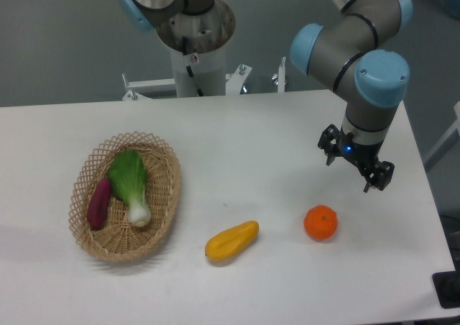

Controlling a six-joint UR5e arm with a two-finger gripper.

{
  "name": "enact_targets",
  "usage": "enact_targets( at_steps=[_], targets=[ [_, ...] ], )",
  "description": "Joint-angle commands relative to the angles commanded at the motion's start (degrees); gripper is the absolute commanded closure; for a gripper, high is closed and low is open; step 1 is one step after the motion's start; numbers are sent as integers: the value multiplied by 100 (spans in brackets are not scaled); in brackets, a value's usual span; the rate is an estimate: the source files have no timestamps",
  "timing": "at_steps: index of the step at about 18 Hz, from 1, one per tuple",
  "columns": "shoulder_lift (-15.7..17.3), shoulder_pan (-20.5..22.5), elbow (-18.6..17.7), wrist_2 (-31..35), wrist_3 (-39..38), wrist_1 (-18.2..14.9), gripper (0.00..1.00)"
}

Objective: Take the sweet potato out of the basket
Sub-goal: 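Move the gripper from beside the orange over to the wicker basket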

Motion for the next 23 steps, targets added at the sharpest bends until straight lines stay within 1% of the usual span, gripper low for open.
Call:
enact_targets(
  at_steps=[7, 10, 17, 19, 23],
  targets=[
    [35, -35, -26, -70, -35, -9, 0],
    [26, -131, -53, -79, -386, 0, 0],
    [44, -808, -62, -70, -1203, -17, 0],
    [88, -975, -96, -70, -1571, -18, 0],
    [105, -1467, -123, -88, -2318, 0, 0]
  ],
)
